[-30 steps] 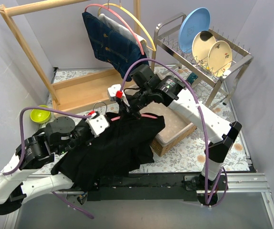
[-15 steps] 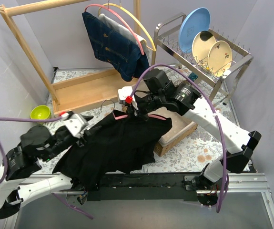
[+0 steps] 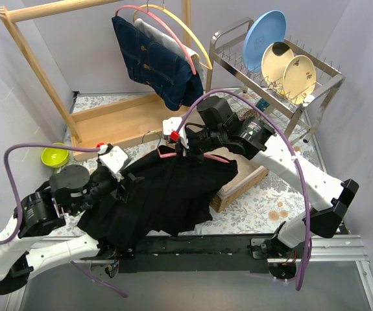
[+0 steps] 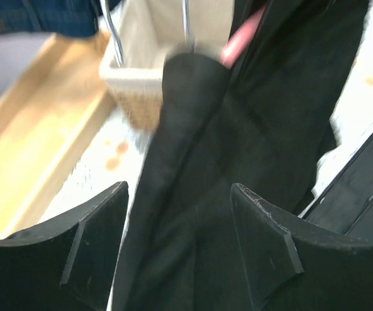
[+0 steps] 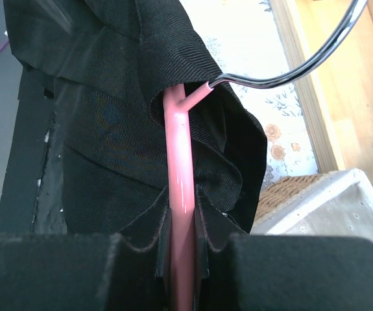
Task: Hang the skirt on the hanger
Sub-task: Place skirt on hanger
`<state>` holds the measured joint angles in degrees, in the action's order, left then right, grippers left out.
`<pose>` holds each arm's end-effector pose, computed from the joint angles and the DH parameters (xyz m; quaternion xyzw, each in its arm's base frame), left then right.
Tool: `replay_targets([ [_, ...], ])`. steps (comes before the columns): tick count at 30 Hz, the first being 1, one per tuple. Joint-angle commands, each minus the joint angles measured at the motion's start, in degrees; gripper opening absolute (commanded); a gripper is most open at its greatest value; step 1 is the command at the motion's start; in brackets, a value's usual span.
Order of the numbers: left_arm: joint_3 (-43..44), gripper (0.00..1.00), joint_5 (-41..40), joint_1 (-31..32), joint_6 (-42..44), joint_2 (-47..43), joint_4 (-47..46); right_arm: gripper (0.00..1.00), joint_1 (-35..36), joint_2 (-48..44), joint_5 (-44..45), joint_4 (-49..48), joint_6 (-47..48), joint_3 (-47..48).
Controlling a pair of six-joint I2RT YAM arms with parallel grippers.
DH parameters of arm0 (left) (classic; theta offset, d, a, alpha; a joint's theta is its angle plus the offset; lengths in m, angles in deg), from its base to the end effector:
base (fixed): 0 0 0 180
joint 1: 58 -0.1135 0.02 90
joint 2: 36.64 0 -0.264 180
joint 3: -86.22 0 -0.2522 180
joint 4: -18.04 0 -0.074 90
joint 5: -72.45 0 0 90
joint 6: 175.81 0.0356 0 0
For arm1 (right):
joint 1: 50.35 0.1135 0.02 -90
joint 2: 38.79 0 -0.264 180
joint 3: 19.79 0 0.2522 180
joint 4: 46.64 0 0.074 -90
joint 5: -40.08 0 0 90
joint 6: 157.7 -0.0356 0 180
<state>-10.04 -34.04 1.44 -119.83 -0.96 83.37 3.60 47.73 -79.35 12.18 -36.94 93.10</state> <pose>0.0480 -0.0615 0.4230 0.0924 0.7961 -0.3481 0.4863 0.1733 0.2678 0.4327 -0.6615 0.5441 0.3117 0.4113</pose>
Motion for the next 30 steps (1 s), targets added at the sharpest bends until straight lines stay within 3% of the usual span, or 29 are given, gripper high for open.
replay_targets([
  [1, -1.77, 0.64, -4.33, -0.03, -1.75, -0.34, 5.64, 0.01, -1.13, -3.55, 0.51, -4.10, -1.58, 0.71],
  [7, -0.28, 0.66, -5.92, -0.03, -2.71, -3.07, 9.24, 0.01, -2.80, -3.29, 0.95, -4.19, -2.55, 0.80],
  [18, -7.57, 0.66, -19.70, 0.06, -5.97, -5.19, 12.85, 0.01, -4.65, -3.90, -1.33, -4.01, -3.17, 0.98],
  [21, -8.27, 0.65, -18.76, 0.06, -6.85, -4.66, 12.50, 0.01, -5.00, -4.25, -1.68, -4.10, -3.34, 1.06],
  [24, -9.33, 0.54, -17.09, 0.06, -7.38, -3.87, 11.71, 0.01, -5.44, -4.52, -1.86, -4.10, -3.43, 1.06],
  [25, -9.85, 0.44, -17.00, 0.06, -7.64, -3.52, 11.62, 0.01, -5.53, -4.61, -1.95, -4.10, -3.52, 1.06],
  [27, -10.56, 0.32, -18.04, 0.06, -8.08, -2.90, 11.36, 0.01, -5.70, -4.78, -2.04, -4.01, -3.52, 0.80],
  [28, -10.56, 0.16, -19.62, 0.06, -8.25, -2.81, 11.53, 0.01, -5.79, -4.96, -2.03, -4.10, -3.52, 0.71],
  [30, -10.21, 0.00, -22.34, 0.06, -9.39, -2.64, 11.45, 0.01, -6.14, -5.40, -1.86, -4.01, -3.52, 0.54],
])
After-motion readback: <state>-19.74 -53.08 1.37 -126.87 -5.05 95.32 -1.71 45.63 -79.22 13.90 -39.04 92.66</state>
